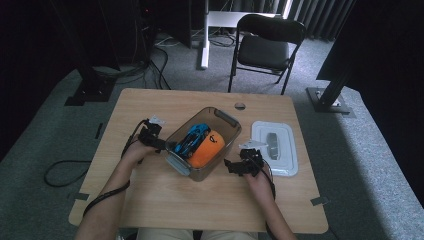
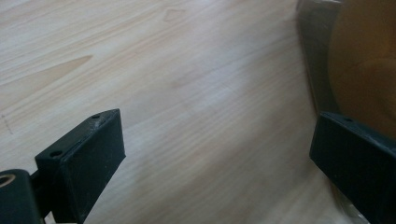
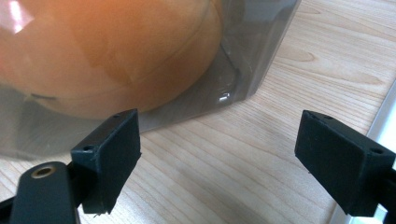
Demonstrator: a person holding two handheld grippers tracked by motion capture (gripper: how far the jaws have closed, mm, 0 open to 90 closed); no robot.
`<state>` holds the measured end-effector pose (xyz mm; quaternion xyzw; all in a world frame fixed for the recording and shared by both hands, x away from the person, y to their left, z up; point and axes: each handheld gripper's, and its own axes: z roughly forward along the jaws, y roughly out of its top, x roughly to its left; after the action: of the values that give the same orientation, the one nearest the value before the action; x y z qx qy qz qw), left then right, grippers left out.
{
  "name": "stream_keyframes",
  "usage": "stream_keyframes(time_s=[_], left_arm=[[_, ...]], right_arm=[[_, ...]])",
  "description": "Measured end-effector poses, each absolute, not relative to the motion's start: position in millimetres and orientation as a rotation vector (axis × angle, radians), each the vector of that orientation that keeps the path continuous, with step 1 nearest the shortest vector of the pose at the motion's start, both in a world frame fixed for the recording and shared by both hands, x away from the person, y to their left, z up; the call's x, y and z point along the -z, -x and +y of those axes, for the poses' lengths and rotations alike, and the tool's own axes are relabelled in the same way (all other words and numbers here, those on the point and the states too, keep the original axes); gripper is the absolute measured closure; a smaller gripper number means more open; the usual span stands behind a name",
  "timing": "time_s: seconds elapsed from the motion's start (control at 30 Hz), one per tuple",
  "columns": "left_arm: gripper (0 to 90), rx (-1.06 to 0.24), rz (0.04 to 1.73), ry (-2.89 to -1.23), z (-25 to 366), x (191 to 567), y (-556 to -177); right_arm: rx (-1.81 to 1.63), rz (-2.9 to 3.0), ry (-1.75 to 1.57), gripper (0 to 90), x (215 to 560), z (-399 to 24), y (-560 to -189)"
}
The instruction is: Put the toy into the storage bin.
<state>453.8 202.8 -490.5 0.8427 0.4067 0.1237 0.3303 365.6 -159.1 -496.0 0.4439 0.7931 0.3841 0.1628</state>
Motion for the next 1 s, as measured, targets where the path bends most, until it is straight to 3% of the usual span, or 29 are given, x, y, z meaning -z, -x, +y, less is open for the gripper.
stream_keyframes(time_s=[0.7,1.0], left_arm=[[3.8,-0.332,0.956,-2.218,173,485,-402],[3.3,-0.406,0.953,-2.227,158,482,-386]], right_arm=[[-1.071,2.274,-1.242,14.0,506,-174,-356],[-1.050,2.260,-1.245,14.6,504,-183,-355]])
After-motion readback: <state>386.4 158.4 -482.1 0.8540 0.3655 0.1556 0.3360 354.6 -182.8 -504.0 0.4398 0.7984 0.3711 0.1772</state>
